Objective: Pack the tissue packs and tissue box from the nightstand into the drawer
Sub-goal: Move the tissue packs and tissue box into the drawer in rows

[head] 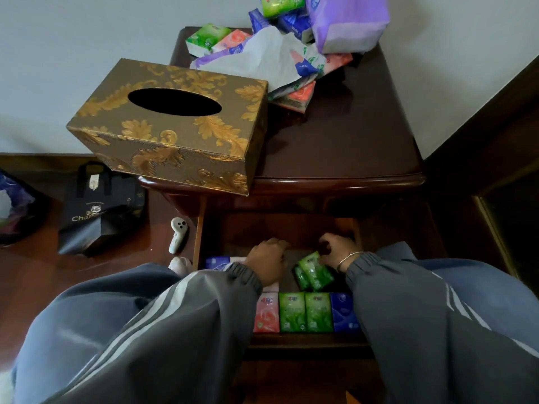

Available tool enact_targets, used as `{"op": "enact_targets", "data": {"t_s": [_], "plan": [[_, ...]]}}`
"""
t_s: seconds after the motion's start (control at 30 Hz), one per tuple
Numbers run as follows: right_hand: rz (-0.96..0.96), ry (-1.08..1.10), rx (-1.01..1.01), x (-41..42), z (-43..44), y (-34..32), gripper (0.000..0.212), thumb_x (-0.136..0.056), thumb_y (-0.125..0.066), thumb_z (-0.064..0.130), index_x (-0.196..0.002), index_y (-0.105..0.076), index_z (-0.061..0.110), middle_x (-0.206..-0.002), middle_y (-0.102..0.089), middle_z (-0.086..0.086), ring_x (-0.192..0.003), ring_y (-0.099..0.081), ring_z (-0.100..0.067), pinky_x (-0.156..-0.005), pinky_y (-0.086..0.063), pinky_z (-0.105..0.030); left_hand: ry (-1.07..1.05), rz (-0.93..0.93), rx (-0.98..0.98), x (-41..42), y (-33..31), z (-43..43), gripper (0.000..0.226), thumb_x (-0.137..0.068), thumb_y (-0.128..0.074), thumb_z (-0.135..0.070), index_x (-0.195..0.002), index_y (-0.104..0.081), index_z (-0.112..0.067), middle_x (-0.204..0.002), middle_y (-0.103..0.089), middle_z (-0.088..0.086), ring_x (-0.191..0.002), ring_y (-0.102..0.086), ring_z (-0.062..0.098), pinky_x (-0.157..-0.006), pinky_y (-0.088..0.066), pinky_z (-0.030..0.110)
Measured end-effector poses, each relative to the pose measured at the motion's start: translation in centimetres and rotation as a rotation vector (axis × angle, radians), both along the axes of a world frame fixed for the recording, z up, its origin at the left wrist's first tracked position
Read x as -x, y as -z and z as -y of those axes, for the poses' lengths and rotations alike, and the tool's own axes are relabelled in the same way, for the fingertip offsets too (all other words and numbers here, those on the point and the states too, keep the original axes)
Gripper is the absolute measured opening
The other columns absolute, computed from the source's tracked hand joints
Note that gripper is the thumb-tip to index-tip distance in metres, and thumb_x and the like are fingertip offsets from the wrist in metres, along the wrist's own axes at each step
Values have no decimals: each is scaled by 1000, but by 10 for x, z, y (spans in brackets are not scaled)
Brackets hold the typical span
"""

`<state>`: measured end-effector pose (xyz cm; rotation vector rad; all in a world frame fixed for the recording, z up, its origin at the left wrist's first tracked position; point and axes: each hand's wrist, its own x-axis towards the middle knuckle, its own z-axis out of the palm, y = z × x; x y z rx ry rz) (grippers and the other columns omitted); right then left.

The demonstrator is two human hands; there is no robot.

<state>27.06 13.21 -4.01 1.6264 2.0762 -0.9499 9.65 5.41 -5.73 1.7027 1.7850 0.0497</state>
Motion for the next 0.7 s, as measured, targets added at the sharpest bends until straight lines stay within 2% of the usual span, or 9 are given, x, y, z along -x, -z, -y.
{"op": "enact_targets", "data": {"t_s": [0.1, 0.23, 0.3, 0.4, 0.53, 0.6, 0.7], "plan": [[9, 26, 79, -7, 15, 10, 50, -82, -68, 22, -127, -50, 13, -130, -56, -11, -116, -56, -25, -85, -41, -22, -33, 103, 70, -24, 5, -12, 36, -96, -49, -16, -129, -56, -6, -131, -59, 18, -120, -55, 32, -98, -42, 33], [-82, 94, 103, -7, 30, 23, 61, -78, -73, 23, -132, -48, 10, -134, -53, -12, -121, -52, -26, -95, -41, -26, 5, -39, 235, -39, 18, -18, 34, -93, -53, -22, -125, -59, -11, -129, -61, 14, -119, -57, 31, -98, -46, 38], [-42, 138, 146, -6, 30, 26, 62, -80, -72, 24, -133, -45, 6, -135, -51, -16, -122, -51, -29, -99, -42, -31, 12, -58, 302, -40, 22, -19, 45, -90, -60, -27, -131, -52, -12, -131, -58, 12, -120, -55, 30, -99, -44, 38], [-44, 223, 202, -6, 25, 31, 66, -80, -72, 23, -135, -42, 2, -136, -50, -16, -123, -50, -31, -103, -42, -36, 2, -80, 282, -39, 26, -17, 66, -82, -69, -37, -136, -40, -12, -130, -56, 12, -120, -53, 31, -103, -41, 42], [-50, 348, 294, -6, 24, 37, 63, -84, -69, 24, -135, -41, 0, -137, -48, -19, -123, -50, -34, -103, -43, -42, 49, -304, 213, -49, 32, -12, 67, -81, -68, -40, -132, -38, -11, -127, -60, 11, -123, -52, 30, -111, -20, 48], [-100, 442, 297, -6, 26, 40, 70, -84, -69, 22, -140, -34, 0, -140, -44, -20, -123, -50, -34, -101, -45, -43, 85, -367, 218, -52, 33, -12, 58, -83, -65, -38, -131, -45, -13, -131, -57, 8, -128, -46, 28, -114, -9, 55], [-146, 504, 316, -6, 26, 41, 70, -85, -68, 19, -142, -32, 1, -143, -41, -20, -127, -46, -35, -103, -43, -43, 134, -420, 236, -55, 31, -14, 40, -88, -59, -37, -124, -57, -20, -136, -53, 5, -132, -38, 27, -114, -2, 62]]}}
